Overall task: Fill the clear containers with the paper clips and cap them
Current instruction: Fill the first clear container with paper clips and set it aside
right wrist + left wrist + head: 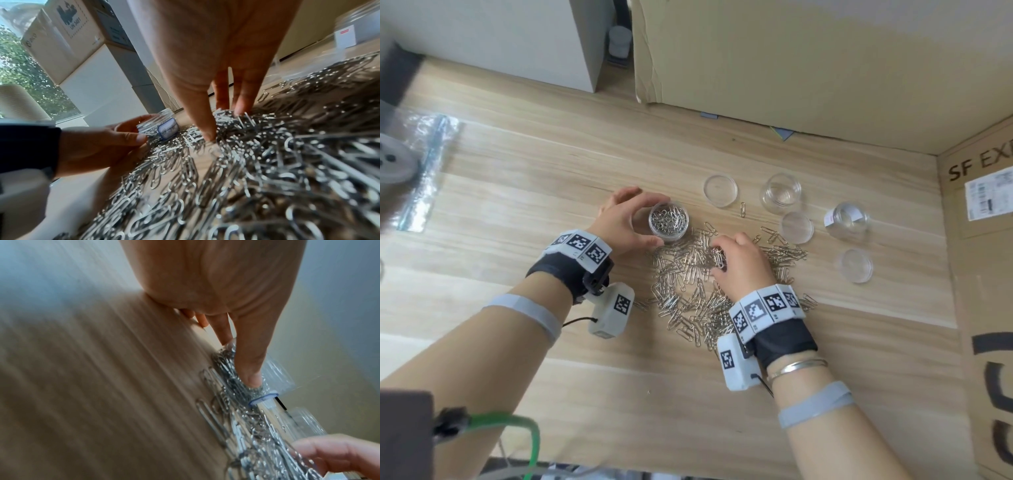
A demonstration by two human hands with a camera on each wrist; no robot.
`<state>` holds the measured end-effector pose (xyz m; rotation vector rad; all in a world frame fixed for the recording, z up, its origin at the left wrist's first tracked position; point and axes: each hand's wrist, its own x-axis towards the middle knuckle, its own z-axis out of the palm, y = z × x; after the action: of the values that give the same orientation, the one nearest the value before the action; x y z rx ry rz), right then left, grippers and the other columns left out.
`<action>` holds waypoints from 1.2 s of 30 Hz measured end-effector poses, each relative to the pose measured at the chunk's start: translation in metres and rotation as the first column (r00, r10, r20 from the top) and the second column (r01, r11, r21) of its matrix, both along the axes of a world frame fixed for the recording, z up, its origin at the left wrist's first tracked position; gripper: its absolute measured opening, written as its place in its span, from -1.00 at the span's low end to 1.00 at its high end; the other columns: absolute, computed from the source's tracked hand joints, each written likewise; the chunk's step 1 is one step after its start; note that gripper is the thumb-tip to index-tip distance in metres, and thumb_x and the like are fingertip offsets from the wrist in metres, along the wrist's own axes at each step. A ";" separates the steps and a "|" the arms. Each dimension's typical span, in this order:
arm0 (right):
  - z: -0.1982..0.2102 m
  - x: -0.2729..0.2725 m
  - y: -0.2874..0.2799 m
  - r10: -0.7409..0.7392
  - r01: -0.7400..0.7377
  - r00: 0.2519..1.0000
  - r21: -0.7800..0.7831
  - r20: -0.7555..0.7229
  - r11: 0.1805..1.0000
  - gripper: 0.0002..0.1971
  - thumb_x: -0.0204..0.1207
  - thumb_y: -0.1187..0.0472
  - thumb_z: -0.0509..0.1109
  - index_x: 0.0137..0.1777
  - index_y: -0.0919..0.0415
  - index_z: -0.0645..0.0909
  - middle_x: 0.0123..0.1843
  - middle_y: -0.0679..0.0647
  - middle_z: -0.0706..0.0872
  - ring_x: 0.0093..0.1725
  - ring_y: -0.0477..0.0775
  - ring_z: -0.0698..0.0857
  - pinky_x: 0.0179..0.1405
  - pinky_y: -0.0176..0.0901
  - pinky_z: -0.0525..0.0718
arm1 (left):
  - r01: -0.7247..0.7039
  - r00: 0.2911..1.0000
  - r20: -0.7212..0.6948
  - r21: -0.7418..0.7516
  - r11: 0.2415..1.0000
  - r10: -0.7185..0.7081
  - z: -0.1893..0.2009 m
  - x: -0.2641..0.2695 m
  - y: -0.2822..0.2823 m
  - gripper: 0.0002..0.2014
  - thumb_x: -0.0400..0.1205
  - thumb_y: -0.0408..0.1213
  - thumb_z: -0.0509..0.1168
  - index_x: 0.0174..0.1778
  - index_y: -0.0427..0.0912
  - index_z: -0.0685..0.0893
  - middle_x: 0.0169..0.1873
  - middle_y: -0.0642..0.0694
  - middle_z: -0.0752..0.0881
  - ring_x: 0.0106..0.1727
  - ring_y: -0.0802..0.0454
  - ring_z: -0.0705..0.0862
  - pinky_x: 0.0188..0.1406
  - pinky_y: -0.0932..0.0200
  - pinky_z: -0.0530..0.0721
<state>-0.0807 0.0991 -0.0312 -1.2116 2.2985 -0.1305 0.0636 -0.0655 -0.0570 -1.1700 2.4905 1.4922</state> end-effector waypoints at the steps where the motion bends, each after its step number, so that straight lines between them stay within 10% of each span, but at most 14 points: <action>1: 0.000 0.001 -0.002 -0.003 0.003 1.000 -0.012 0.002 1.000 -0.62 0.47 0.26 0.41 0.27 -0.02 0.53 0.22 0.01 0.58 0.08 0.04 0.61 0.18 0.01 0.65 | -0.001 1.000 0.003 -0.001 1.000 0.001 0.001 0.000 0.001 -0.34 0.30 -0.25 0.54 0.27 0.27 0.47 0.18 0.31 0.33 0.56 0.00 0.08 0.56 -0.24 0.10; 8: 0.000 -0.002 -0.017 0.003 -0.002 1.000 -0.035 0.017 0.999 -0.79 0.46 0.29 0.37 0.07 0.08 0.64 0.03 0.05 0.68 -0.14 0.06 0.63 -0.04 0.09 0.71 | 0.014 1.000 0.009 -0.009 1.000 -0.014 0.001 0.000 0.000 -0.33 0.29 -0.23 0.54 0.30 0.21 0.48 0.09 0.47 0.30 0.56 0.02 0.07 0.56 -0.21 0.08; 14: 0.015 -0.007 -0.032 -0.049 0.063 0.995 -0.161 0.090 0.985 -0.87 0.45 0.29 0.41 -0.05 0.11 0.70 -0.17 0.06 0.78 -0.46 -0.12 0.54 -0.38 -0.22 0.57 | 0.024 1.000 0.007 -0.016 1.000 -0.024 0.000 0.000 -0.001 -0.33 0.28 -0.21 0.55 0.28 0.24 0.48 0.09 0.52 0.33 0.56 0.06 0.09 0.57 -0.19 0.05; 26: 0.027 0.016 -0.081 -0.013 0.110 0.963 -0.348 0.268 0.931 -0.88 0.38 0.24 0.51 -0.09 0.13 0.74 -0.12 0.01 0.81 -0.17 -0.01 0.73 0.00 -0.09 0.68 | -0.040 0.998 0.043 0.001 0.999 0.039 0.015 -0.004 0.005 -0.31 0.31 -0.26 0.54 0.35 0.13 0.45 0.44 -0.06 0.34 0.57 0.03 0.05 0.52 0.00 0.00; 31: 0.024 0.012 -0.077 -0.047 0.152 0.941 -0.295 0.336 0.943 -0.79 0.42 0.23 0.48 0.06 0.08 0.74 0.03 0.01 0.81 0.00 -0.08 0.76 0.15 -0.19 0.67 | -0.020 0.999 0.031 0.000 1.000 0.020 0.013 -0.004 0.003 -0.31 0.31 -0.26 0.54 0.34 0.15 0.46 0.14 0.19 0.29 0.57 0.04 0.05 0.53 -0.04 -0.01; 36: 0.022 -0.008 -0.064 -0.122 0.159 0.983 -0.307 0.135 0.938 -0.83 0.55 0.25 0.31 0.05 0.08 0.70 0.02 -0.02 0.77 -0.11 -0.07 0.72 -0.11 -0.25 0.69 | -0.022 0.999 0.026 0.011 1.000 0.021 0.013 -0.003 0.001 -0.34 0.30 -0.29 0.54 0.30 0.16 0.50 -0.01 0.51 0.20 0.55 0.07 0.06 0.52 -0.05 0.03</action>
<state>-0.0887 0.0348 -0.0096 -1.1536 2.3214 -0.6274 0.0603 -0.0643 -0.0441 -1.2099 2.4579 1.4844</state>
